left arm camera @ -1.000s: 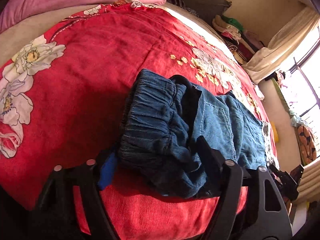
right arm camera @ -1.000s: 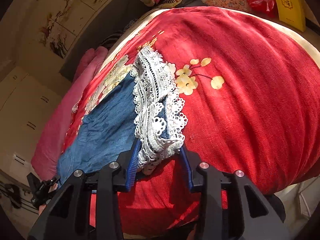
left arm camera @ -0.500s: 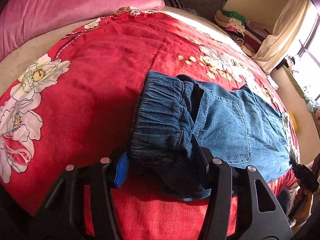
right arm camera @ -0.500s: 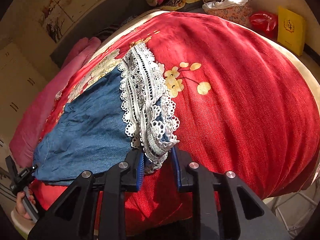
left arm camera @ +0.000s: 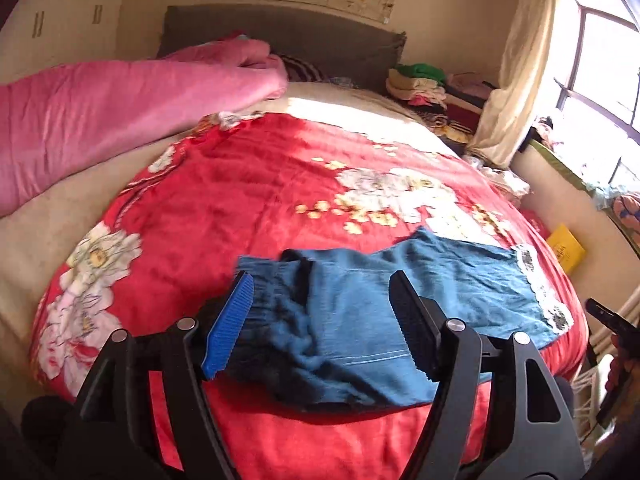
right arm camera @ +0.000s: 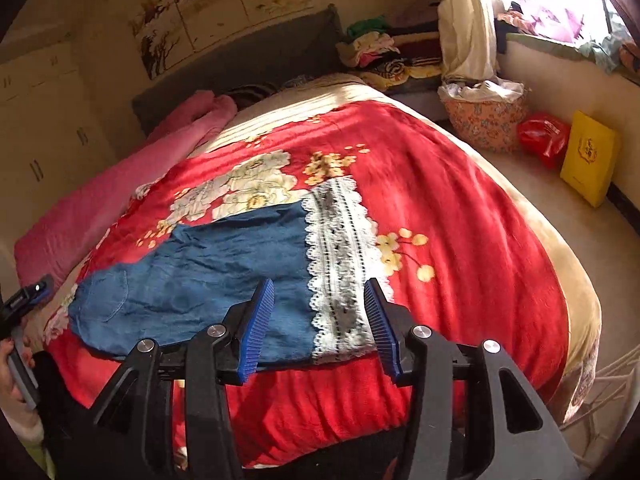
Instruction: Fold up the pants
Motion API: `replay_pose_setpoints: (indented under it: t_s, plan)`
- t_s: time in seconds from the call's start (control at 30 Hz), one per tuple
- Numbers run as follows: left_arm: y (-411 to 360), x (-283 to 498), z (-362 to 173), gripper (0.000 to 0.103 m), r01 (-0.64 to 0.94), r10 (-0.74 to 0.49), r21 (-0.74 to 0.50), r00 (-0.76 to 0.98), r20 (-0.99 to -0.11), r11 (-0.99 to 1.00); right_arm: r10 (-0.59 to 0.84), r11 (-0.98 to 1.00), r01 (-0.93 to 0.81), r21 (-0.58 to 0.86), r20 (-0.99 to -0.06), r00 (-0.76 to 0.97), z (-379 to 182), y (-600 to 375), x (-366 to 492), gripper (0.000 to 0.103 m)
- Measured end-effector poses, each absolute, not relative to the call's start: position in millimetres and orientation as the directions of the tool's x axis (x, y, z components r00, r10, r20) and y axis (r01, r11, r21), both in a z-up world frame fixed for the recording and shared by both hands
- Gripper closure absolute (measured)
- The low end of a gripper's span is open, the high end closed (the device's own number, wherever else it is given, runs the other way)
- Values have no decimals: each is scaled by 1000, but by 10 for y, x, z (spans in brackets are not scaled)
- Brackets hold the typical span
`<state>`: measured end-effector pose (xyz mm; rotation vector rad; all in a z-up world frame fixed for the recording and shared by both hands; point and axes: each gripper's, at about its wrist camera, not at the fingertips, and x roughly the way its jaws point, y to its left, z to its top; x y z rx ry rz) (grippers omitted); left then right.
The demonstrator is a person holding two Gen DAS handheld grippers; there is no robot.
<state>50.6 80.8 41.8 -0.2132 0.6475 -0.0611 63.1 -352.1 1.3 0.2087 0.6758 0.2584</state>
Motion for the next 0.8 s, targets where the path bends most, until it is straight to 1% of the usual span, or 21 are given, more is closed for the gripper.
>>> replay_pose_setpoints:
  t_s: [0.07,0.13,0.17,0.23,0.27,0.33,0.37,0.4,0.47,0.5,0.53,0.57,0.63,0.73,0.8]
  plan:
    - [515,637,410,40,77,-206,-233,770,-603,969,355,934,-240,265,-600,717,-14,-3228,743,57]
    - [207,790,320,40,183,-327,-286,716,-617,941,402,916,-294,275,-622,672,-106,-2987,867,57]
    - [69,879,234,40,215,-366,-306,683,-632,928,422,907,-311,285,-633,649,-173,-2906,927,57]
    - [-146,1008,9,40,230,-360,-278,629,-689,933,425,905,-314,288,-663,617,-296,-2836,1029,57]
    - [-200,1060,-126,40,217,-331,-250,607,-723,944,410,912,-299,282,-677,612,-347,-2842,1066,57]
    - [-203,1127,-412,40,160,-230,-168,550,-803,973,360,933,-248,261,-707,609,-454,-2952,1121,57]
    - [-159,1124,-511,40,149,-205,-148,537,-819,978,331,944,-216,251,-720,610,-504,-3041,1132,57]
    - [-115,1104,-559,40,154,-202,-141,534,-821,978,294,956,-178,235,-735,611,-555,-3132,1139,57]
    - [-61,1049,-555,40,168,-199,-127,542,-816,978,295,954,-144,264,-734,611,-608,-3347,1125,58]
    - [-34,1038,-553,40,172,-205,-132,543,-814,976,305,948,-129,290,-726,617,-615,-3443,1111,59]
    - [-9,1040,-562,40,172,-216,-145,542,-812,974,274,956,-92,280,-731,625,-627,-3516,1103,58]
    - [15,1050,-582,40,172,-227,-158,541,-810,972,274,954,-83,287,-729,627,-652,-3563,1103,59]
    - [23,1064,-623,40,171,-230,-162,543,-808,972,293,948,-90,305,-729,618,-748,-3574,1136,58]
    - [-22,1046,-622,39,182,-219,-140,557,-801,973,241,970,-121,213,-743,624,-758,-3441,1123,57]
    - [5,1018,-546,38,179,-243,-170,559,-793,969,268,961,-120,249,-732,626,-648,-3460,1082,55]
